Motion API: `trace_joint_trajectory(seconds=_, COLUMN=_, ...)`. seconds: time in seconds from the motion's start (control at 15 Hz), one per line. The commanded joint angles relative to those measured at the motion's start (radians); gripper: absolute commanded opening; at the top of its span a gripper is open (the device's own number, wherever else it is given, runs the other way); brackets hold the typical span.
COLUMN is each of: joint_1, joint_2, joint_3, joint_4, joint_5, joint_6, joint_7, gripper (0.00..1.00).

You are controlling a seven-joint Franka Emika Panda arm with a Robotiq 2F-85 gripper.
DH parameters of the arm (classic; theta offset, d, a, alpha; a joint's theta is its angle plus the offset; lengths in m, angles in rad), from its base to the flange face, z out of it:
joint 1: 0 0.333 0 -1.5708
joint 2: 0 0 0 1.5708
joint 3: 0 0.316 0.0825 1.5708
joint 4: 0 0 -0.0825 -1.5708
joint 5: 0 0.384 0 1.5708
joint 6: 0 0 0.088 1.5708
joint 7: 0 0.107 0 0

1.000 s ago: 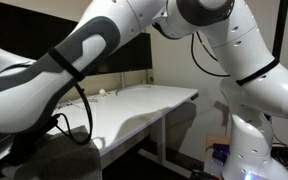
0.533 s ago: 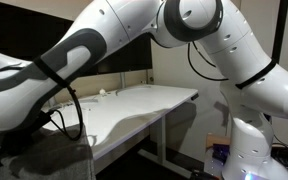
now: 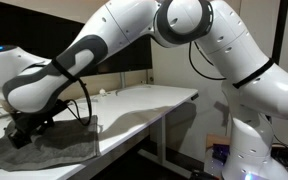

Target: Wipe the desk with the cloth

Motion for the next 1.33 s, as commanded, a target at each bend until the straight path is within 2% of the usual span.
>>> trace_joint_trajectory(seconds=0.0, joint_1=-0.071, joint_2=-0.089, joint_3=-0.004, joint_4=-0.104, joint_5=0.004, joint_6=0.026, joint_7=-0.036, gripper=0.07)
trace_joint_trajectory(seconds=0.27, joint_1=-0.162, joint_2=-0.163, joint_3=-0.011, joint_4=-0.195, joint_5=0.016, joint_6=0.055, joint_7=-0.086, gripper=0.07)
trace_joint_trajectory(seconds=0.6, joint_1=-0.281, joint_2=-0.249, joint_3=-0.023, joint_4=-0.321, joint_5=0.031, joint_6=0.092, joint_7=-0.209, gripper=0.06)
trace_joint_trajectory(seconds=1.27, joint_1=-0.455, joint_2=-0.312, joint_3=-0.072, joint_4=-0.467, joint_5=0.042, joint_6=0.113, joint_7=-0.343, gripper=0.07)
